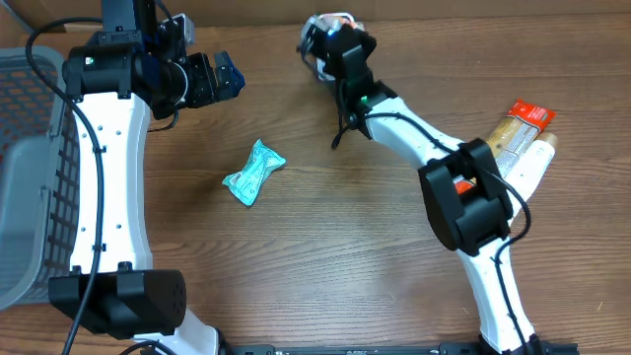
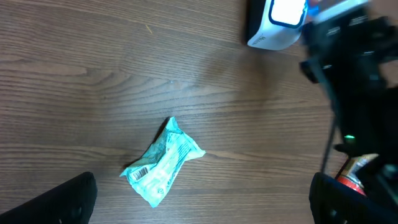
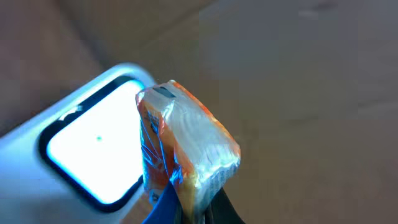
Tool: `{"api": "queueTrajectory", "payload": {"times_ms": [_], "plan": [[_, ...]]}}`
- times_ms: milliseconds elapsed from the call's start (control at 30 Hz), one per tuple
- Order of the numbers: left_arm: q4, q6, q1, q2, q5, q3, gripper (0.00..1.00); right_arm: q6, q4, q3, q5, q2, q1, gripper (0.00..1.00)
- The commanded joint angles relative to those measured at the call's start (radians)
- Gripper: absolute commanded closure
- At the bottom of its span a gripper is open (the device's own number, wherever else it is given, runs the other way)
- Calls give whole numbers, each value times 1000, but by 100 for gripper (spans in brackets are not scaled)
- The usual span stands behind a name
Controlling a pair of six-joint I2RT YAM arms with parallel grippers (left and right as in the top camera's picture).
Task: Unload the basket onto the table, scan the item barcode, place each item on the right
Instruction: 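Bring the orange packet to the white scanner and hold it, then set the orange packet down by the right-side pile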
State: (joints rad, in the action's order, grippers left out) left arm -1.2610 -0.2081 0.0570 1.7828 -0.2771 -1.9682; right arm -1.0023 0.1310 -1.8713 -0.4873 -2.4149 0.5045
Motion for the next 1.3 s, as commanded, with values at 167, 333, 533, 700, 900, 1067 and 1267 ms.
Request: {"api": "queueTrajectory", "payload": {"times_ms": [167, 333, 533, 700, 900, 1067, 1267], "plan": [[1, -9, 1, 0, -8, -17, 0, -128, 24, -7, 22, 9, -1, 96], [1, -9, 1, 0, -7, -17, 0, -129, 21, -7, 41, 9, 0, 96], [1, -9, 1, 0, -7, -17, 0, -128, 21, -7, 39, 9, 0, 96], [1, -9, 1, 0, -8, -17, 0, -115, 26, -8, 35, 19, 0, 94], [1, -9, 1, 0, -8, -17, 0, 149, -9, -8, 18, 154, 10, 96], [1, -9, 1, 0, -8, -17, 0, 653, -409, -8, 106, 415, -3, 96], [1, -9, 1, 0, -7, -17, 0, 1065, -1000, -8, 120, 552, -58, 89]]}}
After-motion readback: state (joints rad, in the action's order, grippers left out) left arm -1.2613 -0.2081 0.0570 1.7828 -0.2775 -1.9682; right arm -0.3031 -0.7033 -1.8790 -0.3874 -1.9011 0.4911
